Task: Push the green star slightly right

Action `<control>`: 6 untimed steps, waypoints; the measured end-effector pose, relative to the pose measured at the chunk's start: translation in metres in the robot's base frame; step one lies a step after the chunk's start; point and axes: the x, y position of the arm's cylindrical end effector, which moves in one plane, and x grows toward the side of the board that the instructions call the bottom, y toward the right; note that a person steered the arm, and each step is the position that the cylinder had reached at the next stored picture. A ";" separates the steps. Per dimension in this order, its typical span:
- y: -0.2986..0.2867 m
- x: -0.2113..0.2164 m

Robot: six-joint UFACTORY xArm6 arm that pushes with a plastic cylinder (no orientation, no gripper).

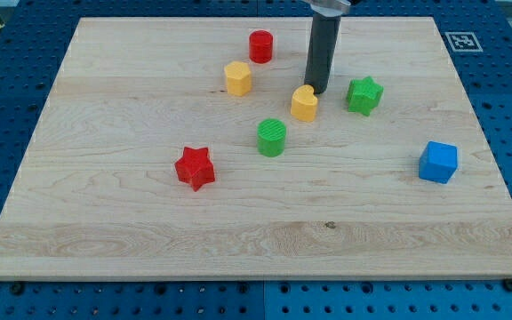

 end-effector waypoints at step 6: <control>0.062 0.035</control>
